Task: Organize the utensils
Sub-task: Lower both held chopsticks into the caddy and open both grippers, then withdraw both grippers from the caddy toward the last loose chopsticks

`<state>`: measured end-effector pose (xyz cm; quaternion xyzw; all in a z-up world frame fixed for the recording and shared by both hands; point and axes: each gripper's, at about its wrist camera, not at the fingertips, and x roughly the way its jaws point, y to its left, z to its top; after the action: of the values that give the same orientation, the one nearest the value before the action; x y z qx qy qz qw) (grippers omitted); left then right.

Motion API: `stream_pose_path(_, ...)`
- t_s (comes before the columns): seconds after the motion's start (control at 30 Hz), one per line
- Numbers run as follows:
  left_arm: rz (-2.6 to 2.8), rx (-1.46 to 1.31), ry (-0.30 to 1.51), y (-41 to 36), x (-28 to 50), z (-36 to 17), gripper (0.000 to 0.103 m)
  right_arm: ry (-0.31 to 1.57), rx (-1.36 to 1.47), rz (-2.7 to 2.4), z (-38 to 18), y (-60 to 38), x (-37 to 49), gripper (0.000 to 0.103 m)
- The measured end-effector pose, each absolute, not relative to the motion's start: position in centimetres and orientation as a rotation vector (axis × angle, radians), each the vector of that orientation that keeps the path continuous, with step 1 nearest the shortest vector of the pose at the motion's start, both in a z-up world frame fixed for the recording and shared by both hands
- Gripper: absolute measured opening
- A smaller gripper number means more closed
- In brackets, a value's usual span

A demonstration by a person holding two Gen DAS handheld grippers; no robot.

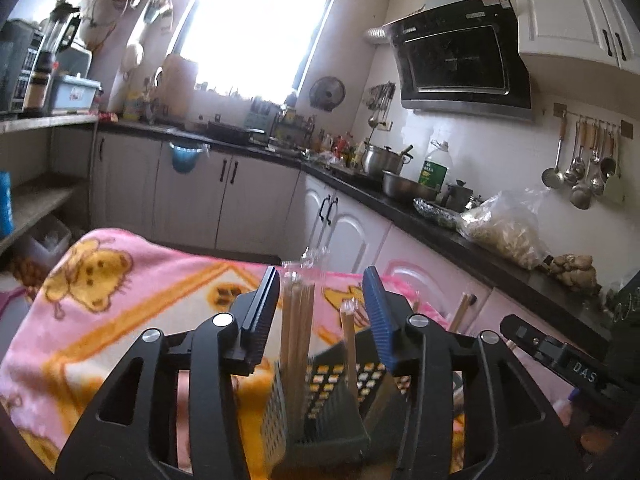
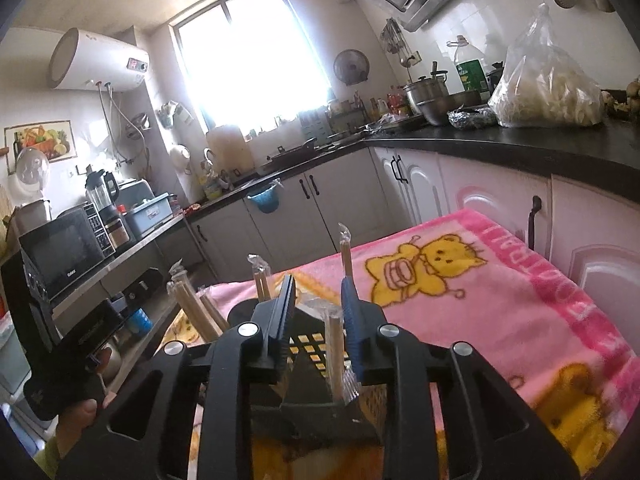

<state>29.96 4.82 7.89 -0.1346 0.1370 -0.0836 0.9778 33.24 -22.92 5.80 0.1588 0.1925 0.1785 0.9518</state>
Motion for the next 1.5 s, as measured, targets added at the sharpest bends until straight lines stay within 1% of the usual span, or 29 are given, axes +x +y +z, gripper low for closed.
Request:
stream_pose_path(0.03, -0.169, -0.271, 0.283, 4.9, 29.8, 7.8, 0.043, 0.391, 0.319, 0.365, 5.9, -23.0, 33.0, 0.027)
stream_pose_path(0.13, -0.172, -0.278, 0.305, 5.1, 29.2, 7.6, 0.049, 0.385, 0.298, 0.353, 6.1, -23.1, 32.4, 0.031)
stream_pose_path(0.27, -0.183, -0.284, 0.325, 5.2, 28.1, 7.4, 0.056, 0.384, 0.285, 0.347, 6.5, -23.3, 31.5, 0.032)
stream_pose_path(0.47, -0.197, -0.280, 0.358, 5.1, 26.7, 7.2, 0.070, 0.387, 0.267, 0.341, 6.9, -23.5, 30.1, 0.032)
stream_pose_path(0.53, -0.195, -0.276, 0.364, 5.0, 26.2, 7.1, 0.078, 0.388, 0.259, 0.341, 7.0, -23.6, 29.6, 0.033)
stream_pose_path(0.6, -0.199, -0.275, 0.378, 5.0, 25.7, 6.9, 0.079, 0.390, 0.255, 0.341, 7.2, -23.6, 28.9, 0.036)
stream_pose_path(0.7, -0.203, -0.268, 0.392, 4.9, 25.0, 6.7, 0.085, 0.396, 0.243, 0.345, 7.3, -23.5, 28.2, 0.038)
stream_pose_path(0.87, -0.214, -0.256, 0.408, 4.5, 23.7, 6.5, 0.089, 0.410, 0.223, 0.346, 7.4, -23.4, 26.6, 0.044)
stream_pose_path(1.07, -0.222, -0.252, 0.419, 4.0, 22.5, 6.4, 0.090, 0.420, 0.204, 0.343, 7.5, -23.6, 24.7, 0.048)
stream_pose_path(1.5, -0.242, -0.240, 0.452, 2.7, 20.0, 5.4, 0.091, 0.474, 0.143, 0.341, 6.5, -24.4, 21.7, 0.050)
